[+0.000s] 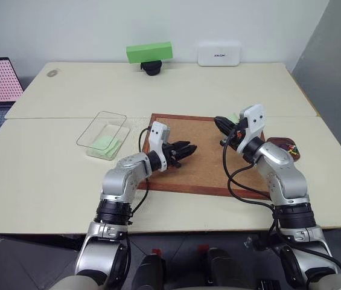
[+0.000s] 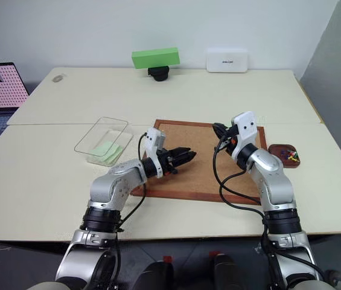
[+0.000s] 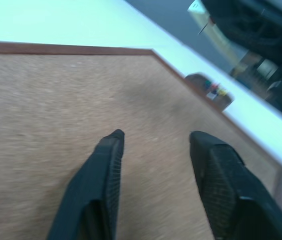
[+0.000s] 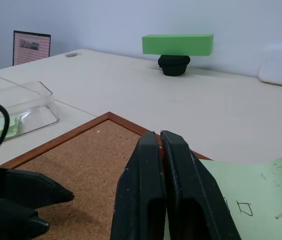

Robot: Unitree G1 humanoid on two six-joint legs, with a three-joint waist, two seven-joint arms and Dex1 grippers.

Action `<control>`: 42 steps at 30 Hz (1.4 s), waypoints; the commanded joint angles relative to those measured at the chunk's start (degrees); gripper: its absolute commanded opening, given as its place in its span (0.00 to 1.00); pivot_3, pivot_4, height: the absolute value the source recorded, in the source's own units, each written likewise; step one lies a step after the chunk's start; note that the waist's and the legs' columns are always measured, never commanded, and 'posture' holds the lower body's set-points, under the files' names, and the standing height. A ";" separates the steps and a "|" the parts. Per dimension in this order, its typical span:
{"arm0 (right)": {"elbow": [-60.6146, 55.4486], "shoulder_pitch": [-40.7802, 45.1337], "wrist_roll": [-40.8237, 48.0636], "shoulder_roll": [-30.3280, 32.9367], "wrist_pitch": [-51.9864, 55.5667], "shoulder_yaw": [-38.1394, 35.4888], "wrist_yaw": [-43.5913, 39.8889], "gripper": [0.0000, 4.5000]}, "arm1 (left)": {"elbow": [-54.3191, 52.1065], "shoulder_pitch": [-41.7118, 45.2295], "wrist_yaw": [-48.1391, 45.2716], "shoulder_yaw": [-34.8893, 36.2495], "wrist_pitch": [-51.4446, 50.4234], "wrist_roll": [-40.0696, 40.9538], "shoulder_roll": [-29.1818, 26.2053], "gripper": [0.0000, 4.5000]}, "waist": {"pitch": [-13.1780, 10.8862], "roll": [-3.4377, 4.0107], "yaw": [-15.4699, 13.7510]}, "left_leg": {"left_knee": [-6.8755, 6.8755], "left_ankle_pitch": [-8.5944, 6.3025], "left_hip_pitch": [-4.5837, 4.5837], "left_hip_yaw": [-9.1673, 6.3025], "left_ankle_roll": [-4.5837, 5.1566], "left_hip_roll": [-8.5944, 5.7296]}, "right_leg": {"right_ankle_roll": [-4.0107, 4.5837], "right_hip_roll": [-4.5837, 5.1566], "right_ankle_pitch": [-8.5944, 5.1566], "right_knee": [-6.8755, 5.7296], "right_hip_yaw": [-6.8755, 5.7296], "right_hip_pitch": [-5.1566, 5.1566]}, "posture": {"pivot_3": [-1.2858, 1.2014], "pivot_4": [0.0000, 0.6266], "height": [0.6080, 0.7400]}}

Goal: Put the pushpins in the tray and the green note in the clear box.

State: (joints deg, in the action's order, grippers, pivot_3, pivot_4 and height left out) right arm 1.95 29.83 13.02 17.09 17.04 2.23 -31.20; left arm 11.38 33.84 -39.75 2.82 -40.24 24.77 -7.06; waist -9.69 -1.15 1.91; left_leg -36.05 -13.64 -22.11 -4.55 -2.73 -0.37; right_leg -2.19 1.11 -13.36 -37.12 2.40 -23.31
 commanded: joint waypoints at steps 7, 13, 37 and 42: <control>1.46 -3.54 -16.99 15.11 -27.93 13.80 -13.28 0.00 | 0.84 8.98 -3.93 3.52 -6.98 7.60 -4.19 0.99 | -0.04 -0.06 0.21 | 0.01 0.00 0.02 0.03 -0.01 0.00 | -0.23 -0.02 -0.14 0.04 0.00 0.01 | 0.52 0.24 1.00; 3.76 -2.70 -20.50 17.59 -42.95 16.23 -15.62 0.00 | 3.29 11.00 -9.49 0.64 -12.80 9.74 -7.21 1.00 | -0.06 -0.09 0.60 | 0.03 0.01 0.06 0.04 -0.02 0.01 | -0.23 -0.03 -0.14 0.04 0.01 0.01 | 0.52 0.24 1.00; 1.68 -0.92 -19.51 13.28 -46.62 16.02 -15.29 0.00 | 3.88 9.66 -15.73 -4.98 -11.60 8.27 -9.27 0.56 | -0.15 -0.24 0.32 | 0.01 0.01 0.05 0.02 -0.03 0.00 | -0.11 0.00 -0.07 0.02 0.04 0.01 | 0.52 0.24 1.00; 2.09 -0.67 -19.72 13.48 -47.08 15.99 -15.52 0.00 | 4.05 9.73 -15.75 -4.80 -11.49 8.30 -9.29 0.35 | -0.15 -0.24 0.32 | 0.01 0.01 0.05 0.02 -0.03 0.01 | -0.09 0.00 -0.06 0.01 0.04 0.01 | 0.52 0.24 1.00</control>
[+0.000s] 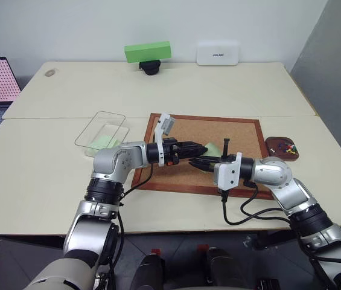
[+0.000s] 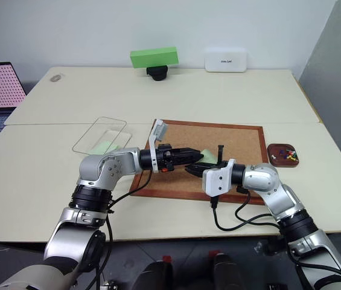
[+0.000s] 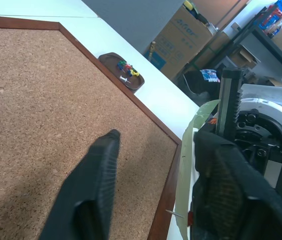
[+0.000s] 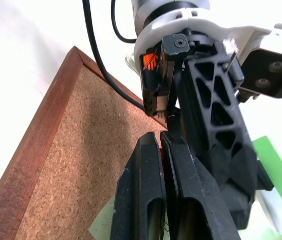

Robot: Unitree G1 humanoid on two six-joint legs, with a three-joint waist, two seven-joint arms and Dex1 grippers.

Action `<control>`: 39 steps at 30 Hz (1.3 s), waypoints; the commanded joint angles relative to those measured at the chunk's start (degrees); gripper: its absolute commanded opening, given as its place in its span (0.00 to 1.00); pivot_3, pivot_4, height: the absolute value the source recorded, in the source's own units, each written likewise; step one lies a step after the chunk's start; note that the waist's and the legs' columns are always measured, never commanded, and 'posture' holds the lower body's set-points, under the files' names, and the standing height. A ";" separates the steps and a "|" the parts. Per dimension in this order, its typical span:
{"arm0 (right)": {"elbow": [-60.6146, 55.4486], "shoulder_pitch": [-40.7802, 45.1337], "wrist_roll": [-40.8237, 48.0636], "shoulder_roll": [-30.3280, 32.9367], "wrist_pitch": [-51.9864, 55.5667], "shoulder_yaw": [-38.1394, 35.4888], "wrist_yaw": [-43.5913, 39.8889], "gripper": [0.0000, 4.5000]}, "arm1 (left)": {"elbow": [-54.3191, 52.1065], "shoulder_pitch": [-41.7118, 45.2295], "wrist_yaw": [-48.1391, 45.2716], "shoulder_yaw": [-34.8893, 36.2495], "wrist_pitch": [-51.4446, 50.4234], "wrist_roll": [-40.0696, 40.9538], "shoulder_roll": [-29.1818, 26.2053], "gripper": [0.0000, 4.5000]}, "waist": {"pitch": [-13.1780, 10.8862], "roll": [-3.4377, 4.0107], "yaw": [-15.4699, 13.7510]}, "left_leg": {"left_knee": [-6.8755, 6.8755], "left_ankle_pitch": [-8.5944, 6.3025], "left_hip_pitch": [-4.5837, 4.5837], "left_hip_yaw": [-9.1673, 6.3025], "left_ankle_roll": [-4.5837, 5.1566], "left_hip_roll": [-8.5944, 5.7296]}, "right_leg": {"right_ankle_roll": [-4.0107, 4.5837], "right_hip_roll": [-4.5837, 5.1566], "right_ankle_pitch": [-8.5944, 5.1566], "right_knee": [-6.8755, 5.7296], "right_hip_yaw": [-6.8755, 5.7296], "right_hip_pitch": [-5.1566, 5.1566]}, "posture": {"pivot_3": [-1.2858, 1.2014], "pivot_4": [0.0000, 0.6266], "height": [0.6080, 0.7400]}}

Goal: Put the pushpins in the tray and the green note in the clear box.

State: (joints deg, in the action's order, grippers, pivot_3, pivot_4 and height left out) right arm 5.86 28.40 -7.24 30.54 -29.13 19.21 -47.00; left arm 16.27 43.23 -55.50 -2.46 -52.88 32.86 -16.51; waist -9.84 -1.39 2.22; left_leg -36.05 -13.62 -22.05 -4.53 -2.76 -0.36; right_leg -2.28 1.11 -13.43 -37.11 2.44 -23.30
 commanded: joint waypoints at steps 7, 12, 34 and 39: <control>-1.47 1.14 0.48 -0.13 -1.14 -0.94 0.26 0.00 | -1.09 0.53 -0.26 0.95 1.08 0.86 0.32 0.05 | 0.00 0.00 0.00 | 0.00 0.00 0.00 0.00 0.00 0.00 | 0.03 0.00 0.02 0.00 0.00 0.00 | 0.52 0.24 1.00; -1.01 1.28 0.11 0.09 -1.90 -1.10 0.51 0.00 | -0.36 0.85 0.58 1.36 2.39 0.06 0.35 0.01 | 0.00 0.00 0.00 | 0.00 0.00 0.00 0.00 0.00 0.00 | 0.04 0.00 0.02 0.00 0.00 0.00 | 0.52 0.24 1.00; -6.39 2.68 14.04 -7.56 26.48 -13.95 10.60 0.00 | 2.08 1.81 11.43 14.35 6.50 3.62 1.62 0.01 | -0.01 -0.02 -0.19 | -0.01 0.00 -0.01 -0.03 0.00 0.00 | 0.16 0.04 0.10 -0.03 -0.02 0.00 | 0.52 0.24 1.00; -8.49 3.64 17.82 -10.26 35.71 -17.59 14.62 0.00 | -1.07 1.13 15.22 19.72 3.84 9.84 4.28 0.11 | -0.01 -0.02 -0.33 | -0.02 0.00 -0.03 -0.03 0.00 -0.01 | 0.16 0.06 0.10 -0.02 -0.03 0.00 | 0.52 0.24 1.00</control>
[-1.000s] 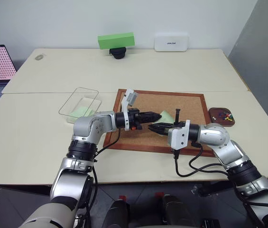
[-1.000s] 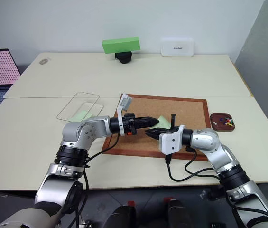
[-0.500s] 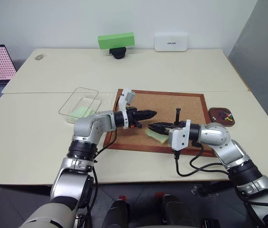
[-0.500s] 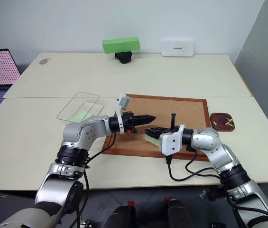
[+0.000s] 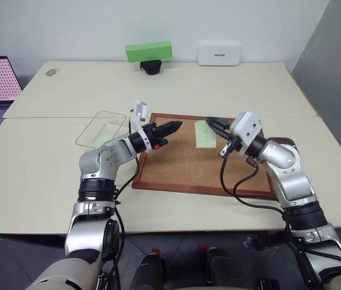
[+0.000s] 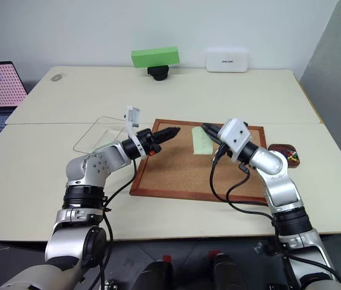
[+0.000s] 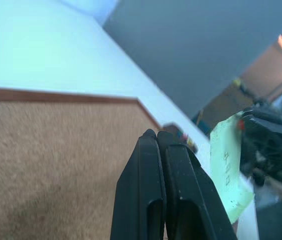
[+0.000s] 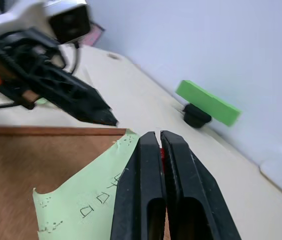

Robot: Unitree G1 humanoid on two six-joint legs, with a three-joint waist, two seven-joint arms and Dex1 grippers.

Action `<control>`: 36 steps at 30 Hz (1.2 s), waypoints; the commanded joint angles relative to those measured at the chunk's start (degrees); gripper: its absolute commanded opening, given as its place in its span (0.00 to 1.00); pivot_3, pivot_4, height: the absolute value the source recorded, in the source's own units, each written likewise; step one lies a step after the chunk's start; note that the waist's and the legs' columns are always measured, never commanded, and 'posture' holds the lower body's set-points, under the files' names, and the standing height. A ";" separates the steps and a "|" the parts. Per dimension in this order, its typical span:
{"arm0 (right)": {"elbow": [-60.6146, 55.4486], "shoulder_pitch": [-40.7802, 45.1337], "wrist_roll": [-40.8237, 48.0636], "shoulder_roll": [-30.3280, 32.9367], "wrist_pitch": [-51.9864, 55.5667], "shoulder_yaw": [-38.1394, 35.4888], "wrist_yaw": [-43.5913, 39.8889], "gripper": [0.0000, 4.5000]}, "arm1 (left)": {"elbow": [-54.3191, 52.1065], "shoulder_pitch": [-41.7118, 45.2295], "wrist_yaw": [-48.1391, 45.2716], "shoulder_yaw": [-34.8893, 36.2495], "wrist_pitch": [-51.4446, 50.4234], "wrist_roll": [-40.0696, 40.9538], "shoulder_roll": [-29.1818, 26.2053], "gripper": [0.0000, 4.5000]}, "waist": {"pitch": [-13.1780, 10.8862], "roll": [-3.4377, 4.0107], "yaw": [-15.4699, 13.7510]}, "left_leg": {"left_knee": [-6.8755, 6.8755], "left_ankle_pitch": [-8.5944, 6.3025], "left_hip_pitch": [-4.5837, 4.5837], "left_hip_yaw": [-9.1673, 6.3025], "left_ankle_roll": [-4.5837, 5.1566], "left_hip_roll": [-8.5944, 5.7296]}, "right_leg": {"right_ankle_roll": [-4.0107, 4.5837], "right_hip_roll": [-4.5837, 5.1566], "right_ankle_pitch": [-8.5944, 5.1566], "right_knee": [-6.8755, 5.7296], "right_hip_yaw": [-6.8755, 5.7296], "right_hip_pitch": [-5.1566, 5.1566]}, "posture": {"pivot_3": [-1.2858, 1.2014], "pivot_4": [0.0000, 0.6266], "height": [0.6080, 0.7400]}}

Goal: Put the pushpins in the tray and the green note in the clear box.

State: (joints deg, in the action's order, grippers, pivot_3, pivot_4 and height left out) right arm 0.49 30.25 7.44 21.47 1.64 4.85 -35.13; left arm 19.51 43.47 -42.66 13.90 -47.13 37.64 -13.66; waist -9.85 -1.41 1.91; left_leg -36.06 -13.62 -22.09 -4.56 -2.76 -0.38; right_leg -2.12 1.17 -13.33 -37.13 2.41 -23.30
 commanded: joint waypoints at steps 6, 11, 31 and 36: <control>-4.27 2.19 3.55 -2.10 7.97 -3.41 4.11 0.00 | -8.76 -1.28 4.34 3.96 -7.09 10.83 4.31 0.39 | 0.00 0.00 0.00 | 0.01 0.00 0.00 0.01 0.00 0.00 | 0.00 0.00 0.00 0.00 -0.01 0.00 | 0.52 0.24 1.00; -5.40 2.67 5.00 -3.19 9.97 -3.90 5.00 0.00 | -10.17 -2.81 4.93 1.98 -8.82 11.98 5.91 0.59 | 0.00 0.00 0.07 | 0.01 0.00 0.01 0.02 0.00 0.00 | -0.01 -0.01 0.00 -0.01 0.00 0.00 | 0.52 0.24 1.00; -12.52 1.98 13.75 -6.70 18.06 -3.37 3.90 0.00 | -10.34 -2.15 6.10 -0.71 -7.25 12.81 7.67 0.75 | 0.00 0.00 0.04 | 0.02 0.00 0.00 0.01 0.01 0.00 | -0.01 -0.03 0.00 0.01 0.00 0.00 | 0.52 0.24 1.00; -11.61 2.34 13.42 -6.61 17.67 -3.33 3.55 0.00 | -10.79 -1.98 5.48 -0.92 -8.13 13.83 7.37 0.49 | 0.00 0.00 0.05 | 0.02 0.00 0.00 0.02 0.01 0.00 | -0.01 -0.03 -0.01 0.02 0.00 0.00 | 0.52 0.24 1.00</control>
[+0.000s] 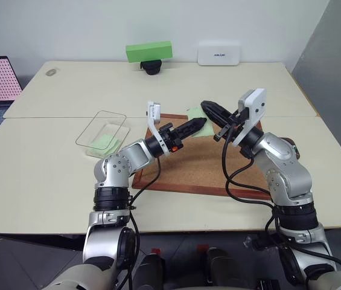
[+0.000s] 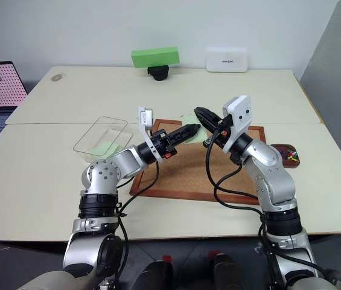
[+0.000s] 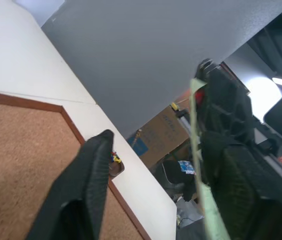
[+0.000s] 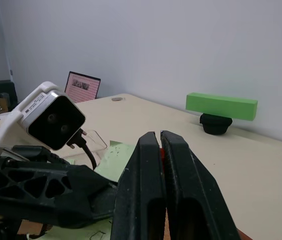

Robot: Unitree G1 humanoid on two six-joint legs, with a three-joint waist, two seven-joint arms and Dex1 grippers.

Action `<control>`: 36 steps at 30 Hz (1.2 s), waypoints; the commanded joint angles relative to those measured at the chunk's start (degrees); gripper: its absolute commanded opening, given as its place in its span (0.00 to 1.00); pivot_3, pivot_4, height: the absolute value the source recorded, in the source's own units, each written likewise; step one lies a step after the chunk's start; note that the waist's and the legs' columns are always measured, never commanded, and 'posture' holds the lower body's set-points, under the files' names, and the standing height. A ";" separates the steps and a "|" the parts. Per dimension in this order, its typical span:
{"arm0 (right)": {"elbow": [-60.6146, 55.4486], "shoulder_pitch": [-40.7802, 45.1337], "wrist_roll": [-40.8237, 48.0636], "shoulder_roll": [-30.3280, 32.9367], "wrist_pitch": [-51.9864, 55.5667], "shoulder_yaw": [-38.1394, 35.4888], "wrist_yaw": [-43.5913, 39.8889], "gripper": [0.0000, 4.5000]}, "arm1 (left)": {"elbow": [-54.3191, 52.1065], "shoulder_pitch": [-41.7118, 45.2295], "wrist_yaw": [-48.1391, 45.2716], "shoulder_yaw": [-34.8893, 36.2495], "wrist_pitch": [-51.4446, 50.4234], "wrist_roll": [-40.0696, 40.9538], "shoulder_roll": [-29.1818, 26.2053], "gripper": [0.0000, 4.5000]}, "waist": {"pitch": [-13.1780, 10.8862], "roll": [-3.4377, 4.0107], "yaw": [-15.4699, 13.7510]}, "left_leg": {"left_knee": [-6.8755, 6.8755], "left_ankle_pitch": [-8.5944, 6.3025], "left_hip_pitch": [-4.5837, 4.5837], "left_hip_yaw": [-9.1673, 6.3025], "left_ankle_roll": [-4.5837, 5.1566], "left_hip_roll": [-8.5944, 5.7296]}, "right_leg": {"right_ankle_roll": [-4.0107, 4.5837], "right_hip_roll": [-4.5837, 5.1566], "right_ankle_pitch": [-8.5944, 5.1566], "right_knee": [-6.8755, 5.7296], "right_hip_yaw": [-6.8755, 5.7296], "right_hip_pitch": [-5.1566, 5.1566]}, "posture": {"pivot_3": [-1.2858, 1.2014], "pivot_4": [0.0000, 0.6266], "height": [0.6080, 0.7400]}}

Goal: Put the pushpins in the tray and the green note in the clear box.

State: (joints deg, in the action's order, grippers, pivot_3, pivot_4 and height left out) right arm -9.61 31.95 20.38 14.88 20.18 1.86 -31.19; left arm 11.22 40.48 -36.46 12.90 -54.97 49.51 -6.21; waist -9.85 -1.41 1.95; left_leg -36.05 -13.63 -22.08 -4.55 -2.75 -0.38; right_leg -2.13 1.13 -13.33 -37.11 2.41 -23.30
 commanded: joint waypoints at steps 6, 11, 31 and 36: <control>-1.25 0.79 0.27 0.02 -1.02 -0.54 -0.24 0.00 | -3.43 0.21 -1.18 -0.55 -0.57 1.79 -0.54 0.20 | 0.00 0.00 0.00 | 0.00 0.00 0.00 0.00 0.00 0.00 | 0.00 0.00 0.00 0.01 0.00 0.00 | 0.52 0.24 1.00; -1.06 0.50 -0.19 0.05 -1.26 -0.37 -0.10 0.00 | -3.19 0.11 -1.73 -1.94 0.96 -0.34 -1.01 0.01 | 0.00 0.00 0.00 | 0.00 0.00 0.00 0.00 0.00 0.00 | 0.00 0.00 0.00 0.01 0.00 0.00 | 0.52 0.24 1.00; -3.43 -4.02 -3.91 3.08 0.02 -3.87 5.36 0.00 | 1.45 0.74 0.42 -12.45 16.24 -18.89 -4.11 0.01 | -0.01 0.00 -0.12 | 0.02 0.00 -0.07 -0.01 -0.01 -0.01 | 0.00 0.00 0.00 0.04 -0.02 -0.05 | 0.52 0.24 1.00; 1.79 -7.06 -10.15 7.91 3.50 -9.13 14.07 0.00 | -6.07 -2.93 -8.80 -27.90 32.80 -33.01 -10.42 0.01 | 0.00 0.01 -0.34 | 0.05 -0.01 -0.07 0.03 -0.02 -0.03 | 0.01 0.03 0.00 0.08 0.03 -0.05 | 0.52 0.24 1.00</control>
State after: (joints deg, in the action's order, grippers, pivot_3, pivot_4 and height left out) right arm -8.58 25.62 12.22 21.39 21.93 -3.75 -20.41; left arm 8.30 37.84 -42.18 -10.69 -29.03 21.66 -15.56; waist -9.86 -1.40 1.62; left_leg -35.99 -13.64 -22.15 -4.51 -2.77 -0.41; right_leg -2.11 1.17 -13.33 -37.02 2.45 -23.35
